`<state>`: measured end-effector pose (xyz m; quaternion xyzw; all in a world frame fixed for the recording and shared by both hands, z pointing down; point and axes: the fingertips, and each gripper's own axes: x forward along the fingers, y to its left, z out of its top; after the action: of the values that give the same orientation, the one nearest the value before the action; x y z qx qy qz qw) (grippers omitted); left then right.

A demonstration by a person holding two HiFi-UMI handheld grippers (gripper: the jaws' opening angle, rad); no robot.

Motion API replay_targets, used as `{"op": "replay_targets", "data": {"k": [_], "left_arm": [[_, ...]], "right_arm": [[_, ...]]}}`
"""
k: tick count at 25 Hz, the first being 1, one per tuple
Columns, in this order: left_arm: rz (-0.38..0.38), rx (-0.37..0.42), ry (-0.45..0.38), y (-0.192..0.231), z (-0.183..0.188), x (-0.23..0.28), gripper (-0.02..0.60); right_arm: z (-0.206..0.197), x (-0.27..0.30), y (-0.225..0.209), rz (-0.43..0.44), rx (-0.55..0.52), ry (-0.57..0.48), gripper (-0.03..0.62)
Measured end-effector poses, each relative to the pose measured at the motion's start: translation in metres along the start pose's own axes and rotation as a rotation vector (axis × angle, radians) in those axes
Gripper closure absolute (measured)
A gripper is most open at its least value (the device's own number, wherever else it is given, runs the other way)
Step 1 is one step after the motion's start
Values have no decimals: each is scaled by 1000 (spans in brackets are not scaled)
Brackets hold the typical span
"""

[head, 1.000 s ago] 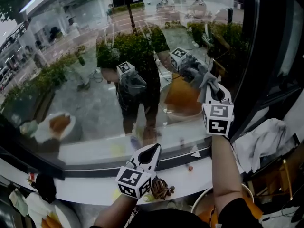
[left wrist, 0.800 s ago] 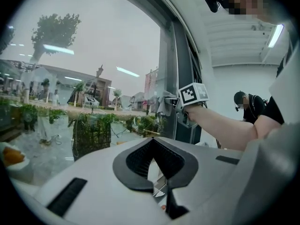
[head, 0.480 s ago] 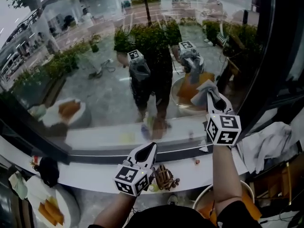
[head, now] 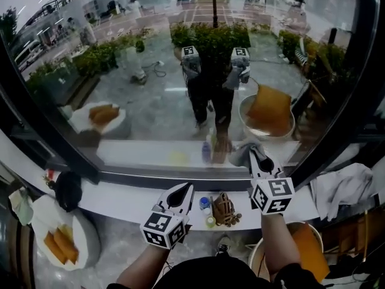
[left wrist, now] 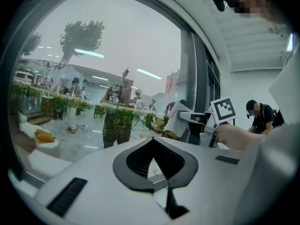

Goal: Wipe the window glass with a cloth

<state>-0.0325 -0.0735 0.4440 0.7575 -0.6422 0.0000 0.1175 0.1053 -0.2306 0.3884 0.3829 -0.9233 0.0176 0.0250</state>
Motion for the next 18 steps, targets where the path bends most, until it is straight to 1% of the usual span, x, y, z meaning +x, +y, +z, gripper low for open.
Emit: {"op": "replay_targets", "data": {"k": [3,7,14,18], "left_arm": [[13,9,0,14,-7,-37,574],[15,-14,-3,24,-17,-77,574],[-11,-28,11,29,-43,-141,574],[-28,-48,34,25,-62,-163,574]], "right_arm": [[-22,-12,60,51,25,38,553],[-46,-39,118,78,46,67,553],[-68,-94,186,62,59,85,553],[-80,-119,217,62,51,101,553]]}}
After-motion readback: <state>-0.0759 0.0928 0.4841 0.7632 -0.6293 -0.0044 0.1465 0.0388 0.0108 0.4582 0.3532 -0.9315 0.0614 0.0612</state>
